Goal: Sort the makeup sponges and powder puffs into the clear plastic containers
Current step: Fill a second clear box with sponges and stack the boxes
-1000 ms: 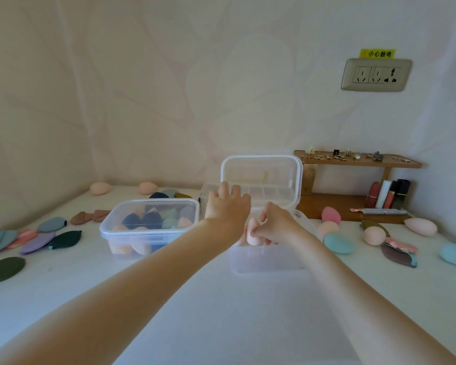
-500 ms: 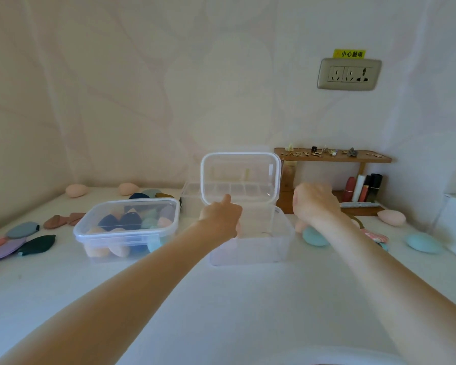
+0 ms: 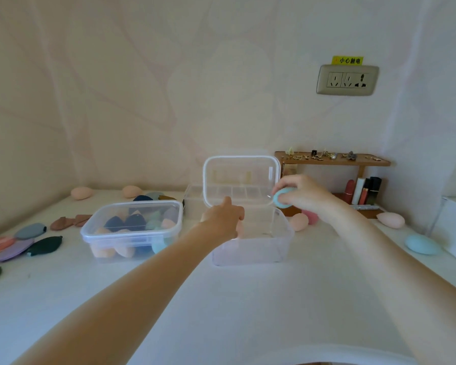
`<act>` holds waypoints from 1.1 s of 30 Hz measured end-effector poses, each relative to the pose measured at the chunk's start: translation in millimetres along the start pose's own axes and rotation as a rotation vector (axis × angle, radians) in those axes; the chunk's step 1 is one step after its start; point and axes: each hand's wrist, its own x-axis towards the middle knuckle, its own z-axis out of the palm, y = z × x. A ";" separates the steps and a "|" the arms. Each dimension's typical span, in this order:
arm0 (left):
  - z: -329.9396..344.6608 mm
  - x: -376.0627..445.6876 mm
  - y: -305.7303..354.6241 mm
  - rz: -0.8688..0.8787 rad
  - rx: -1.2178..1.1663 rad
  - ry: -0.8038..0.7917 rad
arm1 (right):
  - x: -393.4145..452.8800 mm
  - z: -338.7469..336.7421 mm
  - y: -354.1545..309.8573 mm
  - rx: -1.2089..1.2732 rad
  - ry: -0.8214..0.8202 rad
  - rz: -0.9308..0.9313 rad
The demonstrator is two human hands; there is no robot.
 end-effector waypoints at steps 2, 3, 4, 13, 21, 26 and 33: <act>-0.6 -0.4 -0.2 0.012 -0.003 -0.004 | -0.3 15.0 -12.2 -0.096 -0.180 -0.024; -1.0 -0.7 0.0 0.019 -0.005 -0.003 | 1.5 23.9 -13.3 -0.163 -0.258 -0.012; -0.8 -1.2 0.5 0.024 -0.008 -0.002 | 2.4 31.7 -14.1 -0.215 -0.319 0.010; -1.0 -7.9 1.7 0.081 -0.030 -0.003 | -3.0 56.1 -15.8 -0.413 -0.268 0.042; 0.6 -2.2 0.4 0.089 -0.073 -0.010 | -2.9 62.9 -18.5 -0.548 -0.244 0.001; 0.8 -1.7 1.4 0.095 -0.089 0.006 | -0.2 68.2 -10.4 -0.342 -0.207 0.055; -10.3 -4.0 3.7 0.048 -0.368 0.051 | 3.3 60.9 -12.8 -0.122 -0.230 0.195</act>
